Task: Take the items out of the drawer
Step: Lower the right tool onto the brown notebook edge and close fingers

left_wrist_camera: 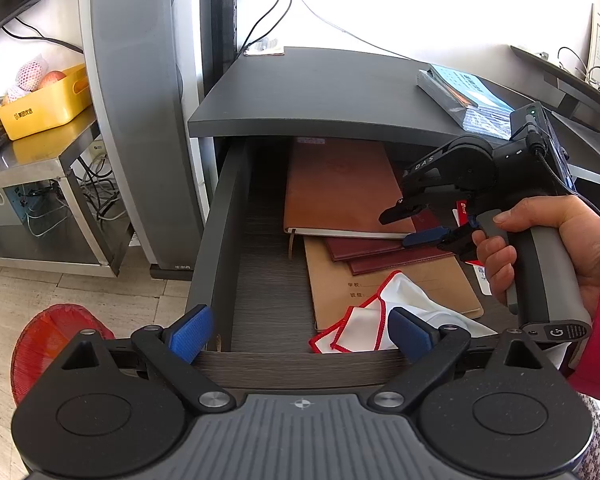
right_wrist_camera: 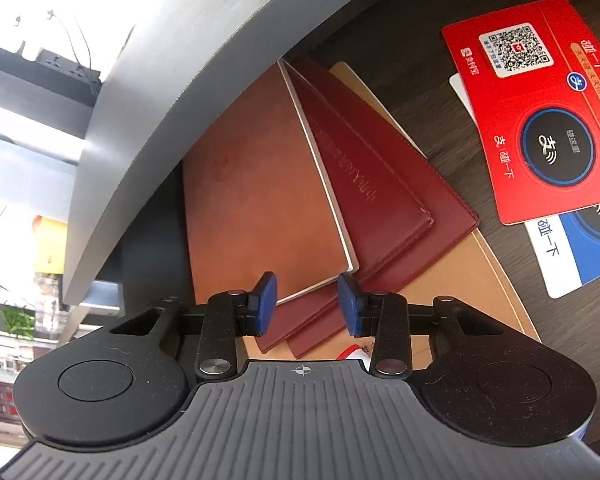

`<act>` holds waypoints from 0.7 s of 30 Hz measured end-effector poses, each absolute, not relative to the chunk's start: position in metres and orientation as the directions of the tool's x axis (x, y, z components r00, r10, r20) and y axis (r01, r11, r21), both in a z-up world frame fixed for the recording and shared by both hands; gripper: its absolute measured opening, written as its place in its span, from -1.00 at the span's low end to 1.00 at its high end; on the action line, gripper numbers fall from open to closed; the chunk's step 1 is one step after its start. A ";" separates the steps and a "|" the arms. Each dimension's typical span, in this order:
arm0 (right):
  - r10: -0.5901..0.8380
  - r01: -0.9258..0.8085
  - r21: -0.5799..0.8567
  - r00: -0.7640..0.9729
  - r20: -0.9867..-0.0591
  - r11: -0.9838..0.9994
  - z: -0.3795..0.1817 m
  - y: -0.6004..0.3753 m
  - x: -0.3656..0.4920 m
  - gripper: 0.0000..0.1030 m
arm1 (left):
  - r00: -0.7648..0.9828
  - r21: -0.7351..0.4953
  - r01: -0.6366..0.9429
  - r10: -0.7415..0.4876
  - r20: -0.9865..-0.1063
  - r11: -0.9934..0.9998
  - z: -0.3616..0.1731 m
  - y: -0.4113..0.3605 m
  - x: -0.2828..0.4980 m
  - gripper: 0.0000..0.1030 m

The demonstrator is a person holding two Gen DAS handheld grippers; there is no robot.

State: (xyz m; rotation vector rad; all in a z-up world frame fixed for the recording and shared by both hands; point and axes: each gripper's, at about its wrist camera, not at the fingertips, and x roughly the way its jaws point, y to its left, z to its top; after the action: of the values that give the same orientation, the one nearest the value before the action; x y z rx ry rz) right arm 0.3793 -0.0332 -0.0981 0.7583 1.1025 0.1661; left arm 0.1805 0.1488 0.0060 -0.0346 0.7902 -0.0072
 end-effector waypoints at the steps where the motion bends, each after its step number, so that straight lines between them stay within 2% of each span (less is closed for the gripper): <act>1: 0.478 0.240 0.627 0.467 -0.744 0.741 -0.098 -0.032 0.380 -0.21 | 0.704 -0.034 -0.007 -0.019 -0.710 0.999 0.006 0.149 0.180 0.84; 4: 0.477 0.243 0.633 0.479 -0.737 0.735 -0.097 -0.036 0.382 -0.20 | 0.705 -0.033 -0.007 -0.018 -0.709 0.999 0.006 0.148 0.180 0.84; 8: 0.469 0.247 0.654 0.524 -0.711 0.716 -0.094 -0.040 0.379 -0.34 | 0.705 -0.034 -0.006 -0.020 -0.709 0.999 0.006 0.148 0.181 0.84; 15: 0.487 0.287 0.712 0.565 -0.666 0.641 -0.097 -0.048 0.377 -0.41 | 0.704 -0.035 -0.006 -0.021 -0.710 0.999 0.006 0.147 0.181 0.84; 21: 0.445 0.278 0.703 0.610 -0.656 0.655 -0.088 -0.060 0.370 -0.52 | 0.704 -0.038 -0.003 -0.025 -0.710 0.999 0.005 0.147 0.182 0.84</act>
State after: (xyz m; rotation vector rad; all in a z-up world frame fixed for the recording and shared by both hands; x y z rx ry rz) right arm 0.3705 -0.0602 -0.0882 0.8852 0.9419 0.1125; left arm 0.1824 0.1473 0.0051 -0.0368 0.7903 -0.0122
